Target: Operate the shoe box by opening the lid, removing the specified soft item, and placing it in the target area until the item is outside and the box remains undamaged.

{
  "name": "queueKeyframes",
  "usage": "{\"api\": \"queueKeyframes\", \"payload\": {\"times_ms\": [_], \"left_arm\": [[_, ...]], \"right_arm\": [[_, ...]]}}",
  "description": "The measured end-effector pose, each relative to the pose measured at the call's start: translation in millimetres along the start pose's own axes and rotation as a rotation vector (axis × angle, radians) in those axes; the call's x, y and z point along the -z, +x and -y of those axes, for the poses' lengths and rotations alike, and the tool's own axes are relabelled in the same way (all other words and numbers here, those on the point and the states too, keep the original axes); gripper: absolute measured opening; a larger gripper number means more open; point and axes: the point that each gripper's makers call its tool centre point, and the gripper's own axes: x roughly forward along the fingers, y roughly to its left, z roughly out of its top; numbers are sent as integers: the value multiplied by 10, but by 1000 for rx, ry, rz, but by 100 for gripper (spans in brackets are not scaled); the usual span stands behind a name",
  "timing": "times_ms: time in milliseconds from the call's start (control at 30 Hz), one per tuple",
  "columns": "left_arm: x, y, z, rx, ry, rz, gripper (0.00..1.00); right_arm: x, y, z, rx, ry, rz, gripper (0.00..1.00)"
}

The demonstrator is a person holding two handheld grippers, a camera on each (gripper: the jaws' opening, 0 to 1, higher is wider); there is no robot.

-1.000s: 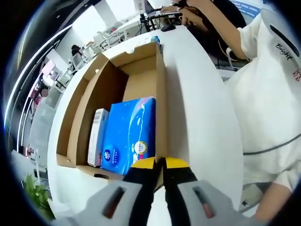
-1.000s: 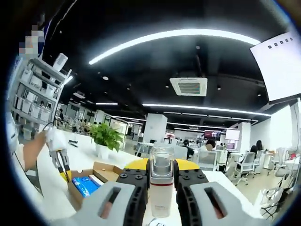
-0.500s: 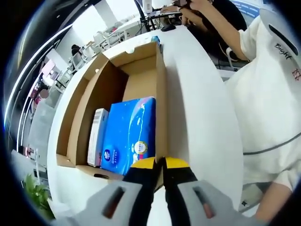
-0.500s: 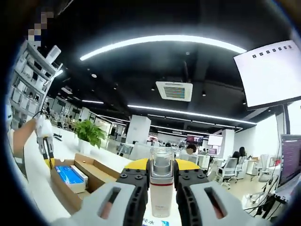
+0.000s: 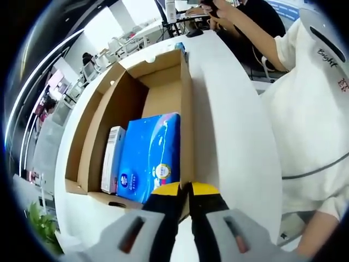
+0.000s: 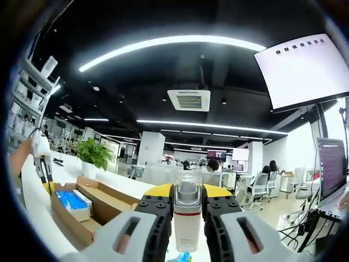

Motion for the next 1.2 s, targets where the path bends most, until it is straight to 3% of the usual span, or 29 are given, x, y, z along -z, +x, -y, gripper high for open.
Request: {"api": "queueKeyframes", "payload": {"times_ms": [200,567,933,1200], "left_arm": [[4,6,2,1,2,2,5],[18,41,9,7,-4,-8,5],[19,39,10,3,-4,-11,5],[23,34,8,3,-7,-7,5]], "right_arm": [[135,12,67,25,-19,-30,19],[566,19,324,74,50,-89,19],[929,33,368,58,85,-148,19],[1090,9,427,74,115,-156,19]]}}
